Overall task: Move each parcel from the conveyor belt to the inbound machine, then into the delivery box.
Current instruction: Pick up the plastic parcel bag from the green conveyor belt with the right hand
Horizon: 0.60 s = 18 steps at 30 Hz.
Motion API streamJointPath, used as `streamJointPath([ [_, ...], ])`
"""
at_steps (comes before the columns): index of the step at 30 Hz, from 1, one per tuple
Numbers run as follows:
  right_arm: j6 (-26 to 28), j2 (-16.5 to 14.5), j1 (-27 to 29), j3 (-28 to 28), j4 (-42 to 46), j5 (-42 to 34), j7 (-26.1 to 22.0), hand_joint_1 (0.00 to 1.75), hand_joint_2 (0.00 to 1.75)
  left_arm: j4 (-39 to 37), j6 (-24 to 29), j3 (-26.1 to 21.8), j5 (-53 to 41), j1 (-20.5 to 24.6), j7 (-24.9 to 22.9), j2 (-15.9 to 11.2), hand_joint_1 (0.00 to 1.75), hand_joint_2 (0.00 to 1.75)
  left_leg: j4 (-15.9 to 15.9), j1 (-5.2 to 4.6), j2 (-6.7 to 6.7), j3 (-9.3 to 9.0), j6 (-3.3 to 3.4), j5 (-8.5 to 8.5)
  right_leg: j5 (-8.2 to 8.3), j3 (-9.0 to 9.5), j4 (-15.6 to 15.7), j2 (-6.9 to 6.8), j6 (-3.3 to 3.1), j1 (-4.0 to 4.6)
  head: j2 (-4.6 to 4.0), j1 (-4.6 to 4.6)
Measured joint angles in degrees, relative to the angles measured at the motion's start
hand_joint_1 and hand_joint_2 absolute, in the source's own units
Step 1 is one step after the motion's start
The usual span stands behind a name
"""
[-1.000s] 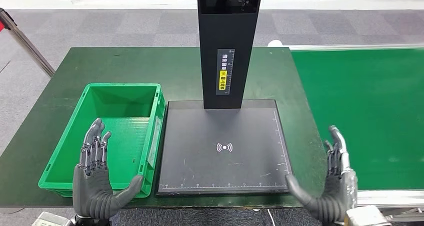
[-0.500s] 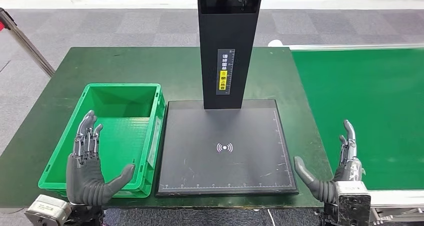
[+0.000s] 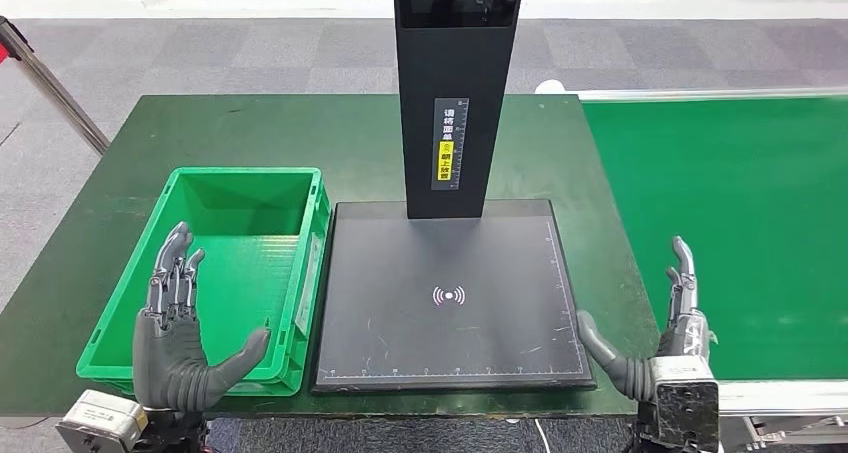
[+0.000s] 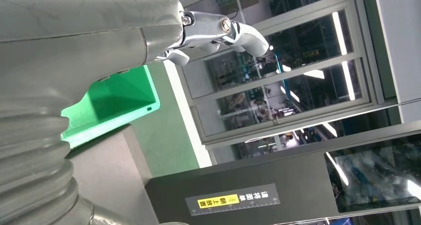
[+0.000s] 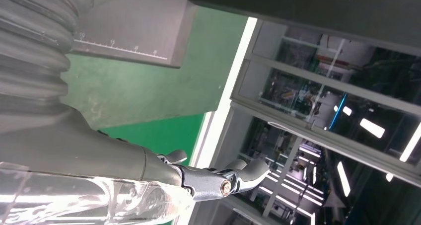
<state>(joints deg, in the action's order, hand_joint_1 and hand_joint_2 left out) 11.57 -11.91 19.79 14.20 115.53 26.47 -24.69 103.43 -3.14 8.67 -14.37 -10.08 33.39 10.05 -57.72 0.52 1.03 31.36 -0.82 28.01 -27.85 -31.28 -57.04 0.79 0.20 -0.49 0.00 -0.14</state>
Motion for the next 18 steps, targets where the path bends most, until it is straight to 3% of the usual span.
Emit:
streamJointPath([
  [18,1.14,0.37,-2.37,-1.72,-2.4,0.21,1.22,0.0,1.75,0.67,0.52,-0.88,0.27,-0.53,-0.12,0.0,0.0,1.75,0.0,0.0,0.02,0.01,0.0,0.0,0.0,0.0,0.0,-0.02,0.0,0.0,0.0,0.01],
])
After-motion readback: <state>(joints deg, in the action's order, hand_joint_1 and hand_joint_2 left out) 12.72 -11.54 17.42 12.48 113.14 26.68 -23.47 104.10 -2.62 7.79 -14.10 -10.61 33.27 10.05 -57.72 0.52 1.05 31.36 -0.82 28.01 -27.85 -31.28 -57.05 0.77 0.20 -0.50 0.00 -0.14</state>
